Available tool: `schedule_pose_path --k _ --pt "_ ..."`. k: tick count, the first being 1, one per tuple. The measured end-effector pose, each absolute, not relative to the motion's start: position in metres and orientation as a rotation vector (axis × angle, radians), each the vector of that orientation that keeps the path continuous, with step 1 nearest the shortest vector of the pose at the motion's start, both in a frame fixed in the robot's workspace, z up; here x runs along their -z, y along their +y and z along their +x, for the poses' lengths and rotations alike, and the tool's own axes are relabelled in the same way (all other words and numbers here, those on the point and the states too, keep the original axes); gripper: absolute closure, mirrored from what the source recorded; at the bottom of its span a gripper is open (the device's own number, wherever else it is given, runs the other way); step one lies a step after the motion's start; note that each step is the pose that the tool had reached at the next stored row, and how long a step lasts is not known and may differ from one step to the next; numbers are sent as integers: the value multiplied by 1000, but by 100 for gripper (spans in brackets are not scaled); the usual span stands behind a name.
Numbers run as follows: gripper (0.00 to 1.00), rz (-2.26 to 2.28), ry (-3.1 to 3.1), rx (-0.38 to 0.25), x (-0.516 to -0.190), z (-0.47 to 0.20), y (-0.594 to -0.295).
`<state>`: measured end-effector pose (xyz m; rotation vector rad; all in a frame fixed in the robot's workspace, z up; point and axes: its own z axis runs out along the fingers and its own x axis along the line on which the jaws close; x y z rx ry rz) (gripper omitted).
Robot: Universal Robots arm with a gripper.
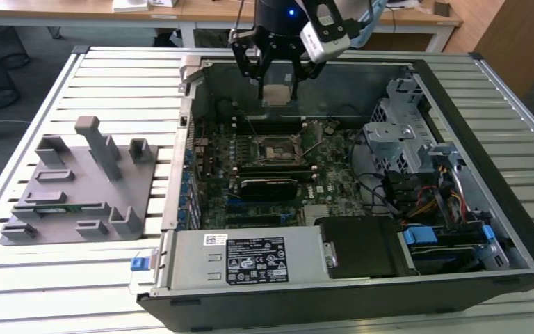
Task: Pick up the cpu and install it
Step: 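Pick up the cpu and move it towards the insertion slot, then place the cpu into insertion slot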
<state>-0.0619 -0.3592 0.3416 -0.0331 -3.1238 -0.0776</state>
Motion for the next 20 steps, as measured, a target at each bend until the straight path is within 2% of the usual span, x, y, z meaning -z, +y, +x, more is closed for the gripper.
schedule_pose_path --k 20 --pt "46 -128 -3123 78 -341 -62 -359"
